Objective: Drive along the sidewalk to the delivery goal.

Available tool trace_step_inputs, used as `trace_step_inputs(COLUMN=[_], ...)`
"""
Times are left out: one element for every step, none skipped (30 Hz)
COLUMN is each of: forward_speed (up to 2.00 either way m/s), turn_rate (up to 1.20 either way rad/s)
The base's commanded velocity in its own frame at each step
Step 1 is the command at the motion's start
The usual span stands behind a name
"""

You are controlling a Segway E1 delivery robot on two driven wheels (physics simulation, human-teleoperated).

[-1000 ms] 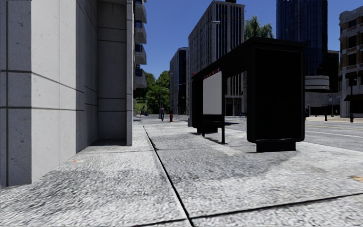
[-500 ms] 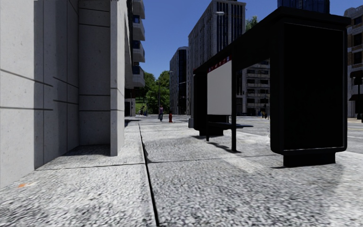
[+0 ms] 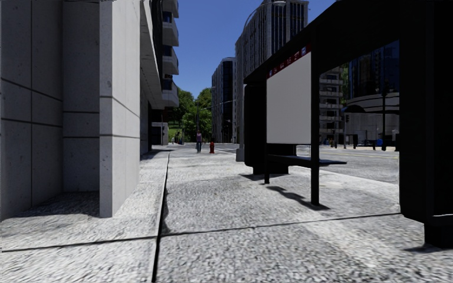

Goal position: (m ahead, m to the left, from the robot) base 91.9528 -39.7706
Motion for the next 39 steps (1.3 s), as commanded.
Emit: trace_step_inputs(forward_speed=[2.00,2.00,2.00,2.00,2.00,2.00,2.00,2.00,2.00,2.00,2.00,2.00,2.00,2.00,2.00,2.00,2.00,2.00,2.00,2.00,2.00,2.00,2.00,2.00,2.00,2.00,2.00,2.00,2.00,2.00,2.00,2.00,2.00,2.00,2.00,2.00,2.00,2.00,2.00], turn_rate=[0.18,0.18,0.18,0.18,0.21,0.23,0.23,0.33,0.36,0.36,0.36,0.36,0.36,0.36,0.36,0.36,0.36,0.36,0.36,0.36,0.36,0.36,0.36,0.36,0.36,0.36,0.36,0.36,0.36,0.36,0.36,0.36,0.36,0.36,0.36,0.36,0.36,0.36,0.36])
